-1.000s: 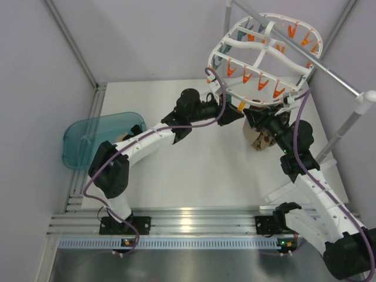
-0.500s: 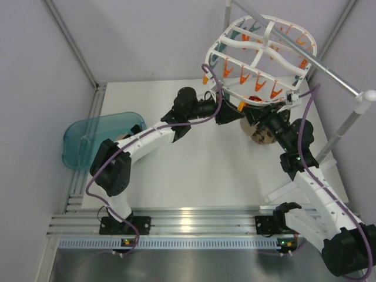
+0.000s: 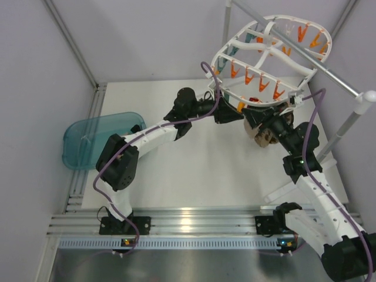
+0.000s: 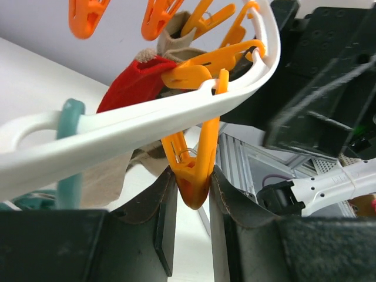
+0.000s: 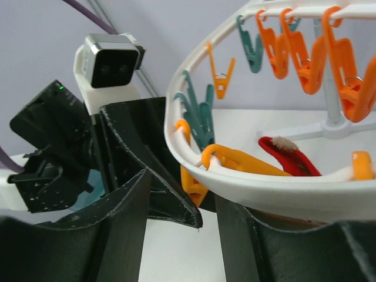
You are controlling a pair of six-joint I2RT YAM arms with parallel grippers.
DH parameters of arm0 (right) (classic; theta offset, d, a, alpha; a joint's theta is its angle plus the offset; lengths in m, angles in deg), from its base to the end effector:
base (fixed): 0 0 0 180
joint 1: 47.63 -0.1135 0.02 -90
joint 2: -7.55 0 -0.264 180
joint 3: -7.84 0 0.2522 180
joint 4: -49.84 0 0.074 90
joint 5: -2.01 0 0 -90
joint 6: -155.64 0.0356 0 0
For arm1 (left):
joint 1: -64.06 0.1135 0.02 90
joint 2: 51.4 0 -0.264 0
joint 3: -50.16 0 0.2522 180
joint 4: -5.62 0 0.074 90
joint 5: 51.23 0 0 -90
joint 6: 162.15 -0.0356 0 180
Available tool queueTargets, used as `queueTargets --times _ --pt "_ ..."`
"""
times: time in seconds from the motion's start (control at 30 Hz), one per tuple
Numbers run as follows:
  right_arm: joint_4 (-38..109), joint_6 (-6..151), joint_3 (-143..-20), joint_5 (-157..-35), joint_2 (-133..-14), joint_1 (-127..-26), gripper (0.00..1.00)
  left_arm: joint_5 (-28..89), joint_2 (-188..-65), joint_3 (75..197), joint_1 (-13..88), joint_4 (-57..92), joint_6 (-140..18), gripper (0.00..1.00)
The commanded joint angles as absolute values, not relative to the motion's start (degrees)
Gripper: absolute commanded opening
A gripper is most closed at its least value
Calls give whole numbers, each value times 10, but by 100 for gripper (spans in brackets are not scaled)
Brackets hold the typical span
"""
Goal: Clip the socks to the hanger
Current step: Open the clamp at the hanger.
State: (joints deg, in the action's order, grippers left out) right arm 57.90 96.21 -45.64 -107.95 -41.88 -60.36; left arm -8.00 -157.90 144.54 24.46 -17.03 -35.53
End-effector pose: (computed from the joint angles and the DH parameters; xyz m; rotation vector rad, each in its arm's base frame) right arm 0.1972 0.0570 0.3544 -0.0837 1.4245 0.8645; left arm 0.3212 -0.2994 0.3317 0.8109 1.4645 -1.6080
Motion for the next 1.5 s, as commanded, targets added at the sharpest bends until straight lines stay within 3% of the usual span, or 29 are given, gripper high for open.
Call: queueTargets --times 0.0,0.7,1.07,1.4,1.47 --pt "619 961 -456 -1128 -405 -599 48 -126 -1587 1467 244 -210 -319 0" --pt "711 1112 -449 -1065 -494 -601 51 -170 -1601 1468 234 -263 -289 0" --pt "760 1128 -442 -1070 -515 -604 45 -203 -1625 1487 225 -266 -257 0" --pt "733 1106 -456 -1092 -520 -605 10 -190 -1621 1509 222 -182 -313 0" --pt "732 1106 -456 -1093 -520 -605 1 -179 -1618 1512 222 -154 -331 8"
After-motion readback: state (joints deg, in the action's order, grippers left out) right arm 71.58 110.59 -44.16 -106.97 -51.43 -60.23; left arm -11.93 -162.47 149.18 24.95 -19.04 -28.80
